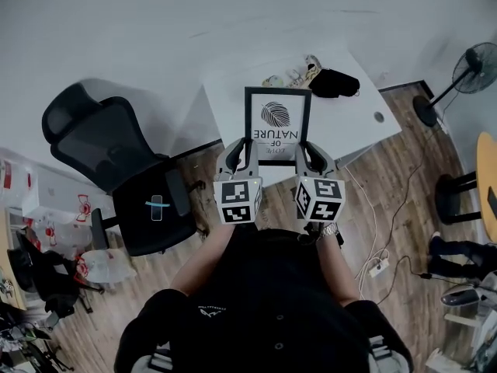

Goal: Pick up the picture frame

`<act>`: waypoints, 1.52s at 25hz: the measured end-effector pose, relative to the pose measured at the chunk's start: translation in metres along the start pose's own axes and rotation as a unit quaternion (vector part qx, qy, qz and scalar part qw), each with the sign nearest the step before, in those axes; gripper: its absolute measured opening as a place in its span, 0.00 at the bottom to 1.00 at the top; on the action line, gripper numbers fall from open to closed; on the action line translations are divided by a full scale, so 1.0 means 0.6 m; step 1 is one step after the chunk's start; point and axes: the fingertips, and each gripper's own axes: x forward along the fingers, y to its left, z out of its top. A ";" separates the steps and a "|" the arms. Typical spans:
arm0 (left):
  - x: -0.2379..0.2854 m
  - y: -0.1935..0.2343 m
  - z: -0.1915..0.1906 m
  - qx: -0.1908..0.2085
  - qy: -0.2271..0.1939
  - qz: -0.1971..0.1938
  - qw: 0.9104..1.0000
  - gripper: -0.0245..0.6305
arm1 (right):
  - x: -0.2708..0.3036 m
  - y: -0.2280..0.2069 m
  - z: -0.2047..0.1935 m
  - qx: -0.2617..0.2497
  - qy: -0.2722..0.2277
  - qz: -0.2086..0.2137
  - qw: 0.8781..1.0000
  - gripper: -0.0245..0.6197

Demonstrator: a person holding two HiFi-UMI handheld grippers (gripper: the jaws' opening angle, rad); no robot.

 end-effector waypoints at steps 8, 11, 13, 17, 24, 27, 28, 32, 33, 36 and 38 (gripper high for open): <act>-0.010 -0.009 0.081 0.019 -0.054 -0.006 0.998 0.15 | -0.023 0.001 0.082 -0.029 -0.056 -0.006 0.998 0.14; -0.015 -0.010 0.107 0.031 -0.072 -0.008 0.997 0.15 | -0.033 0.004 0.107 -0.029 -0.075 -0.007 0.997 0.15; -0.019 -0.010 0.124 0.038 -0.084 -0.006 0.996 0.15 | -0.039 0.007 0.123 -0.028 -0.088 -0.007 0.996 0.15; -0.024 -0.012 0.160 0.047 -0.110 -0.004 0.993 0.15 | -0.046 0.008 0.157 -0.031 -0.114 -0.004 0.993 0.14; -0.034 -0.016 0.207 0.058 -0.148 -0.003 0.987 0.15 | -0.058 0.010 0.201 -0.038 -0.149 0.000 0.988 0.14; -0.038 -0.015 0.217 0.062 -0.161 -0.001 0.985 0.15 | -0.060 0.014 0.212 -0.044 -0.158 0.000 0.987 0.14; -0.039 -0.013 0.216 0.064 -0.161 0.000 0.985 0.15 | -0.060 0.015 0.215 -0.044 -0.161 0.000 0.986 0.14; -0.044 -0.015 0.221 0.070 -0.175 -0.002 0.982 0.15 | -0.059 0.015 0.212 -0.039 -0.168 0.002 0.985 0.14; -0.046 -0.015 0.222 0.071 -0.178 -0.002 0.981 0.15 | -0.060 0.016 0.210 -0.039 -0.169 0.002 0.985 0.14; -0.052 -0.014 0.216 0.074 -0.181 0.002 0.981 0.15 | -0.060 0.019 0.203 -0.037 -0.169 0.002 0.985 0.14; -0.055 -0.014 0.209 0.074 -0.182 0.005 0.981 0.15 | -0.061 0.021 0.197 -0.037 -0.168 0.004 0.985 0.14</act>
